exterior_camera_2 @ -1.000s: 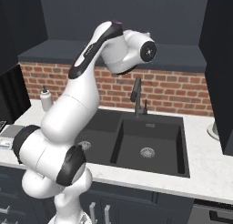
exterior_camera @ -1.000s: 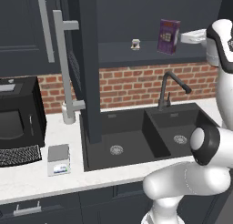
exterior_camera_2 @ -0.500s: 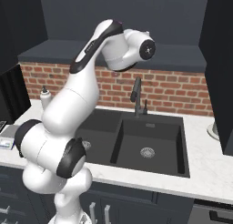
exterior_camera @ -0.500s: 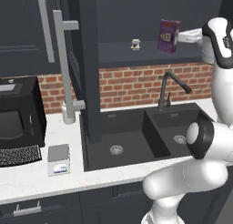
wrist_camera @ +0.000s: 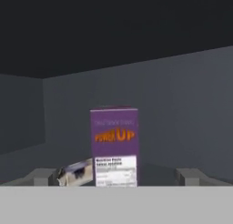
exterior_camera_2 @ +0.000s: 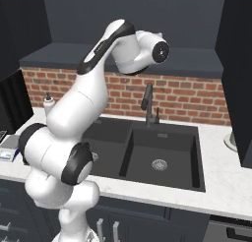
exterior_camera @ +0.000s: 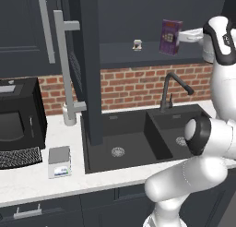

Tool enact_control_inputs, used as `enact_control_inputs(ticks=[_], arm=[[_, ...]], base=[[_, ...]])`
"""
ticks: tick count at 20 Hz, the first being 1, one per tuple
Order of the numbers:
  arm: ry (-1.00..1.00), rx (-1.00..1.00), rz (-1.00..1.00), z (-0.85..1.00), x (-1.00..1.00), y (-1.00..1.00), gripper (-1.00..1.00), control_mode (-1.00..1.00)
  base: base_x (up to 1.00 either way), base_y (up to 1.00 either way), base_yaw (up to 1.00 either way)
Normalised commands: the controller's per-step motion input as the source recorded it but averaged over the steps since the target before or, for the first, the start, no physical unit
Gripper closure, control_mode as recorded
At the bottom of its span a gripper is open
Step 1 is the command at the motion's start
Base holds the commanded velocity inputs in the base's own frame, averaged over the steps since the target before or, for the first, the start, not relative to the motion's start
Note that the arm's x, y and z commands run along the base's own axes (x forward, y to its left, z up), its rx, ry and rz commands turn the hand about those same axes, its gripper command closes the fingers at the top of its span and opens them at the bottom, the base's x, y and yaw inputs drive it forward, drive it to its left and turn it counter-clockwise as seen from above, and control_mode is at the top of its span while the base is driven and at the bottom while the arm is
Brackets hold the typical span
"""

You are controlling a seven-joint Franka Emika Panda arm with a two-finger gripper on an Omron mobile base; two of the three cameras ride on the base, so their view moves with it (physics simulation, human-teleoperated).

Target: Pick the cereal and place it on the digital scale for weighing, and close the cabinet.

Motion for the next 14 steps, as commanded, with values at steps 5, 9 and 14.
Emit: enact_control_inputs(ticks=[5,9,14], arm=[[-0.01,-0.04,0.0,0.0,0.33,0.14,-1.0,-1.0],[0.0,-0.01,0.01,0.0,0.22,0.02,-1.0,-1.0],[0.0,0.0,0.02,0.0,0.21,0.0,-1.0,-1.0]], base=[[0.0,0.0,0.0],[0.0,0.0,0.0],[0.0,0.0,0.0]])
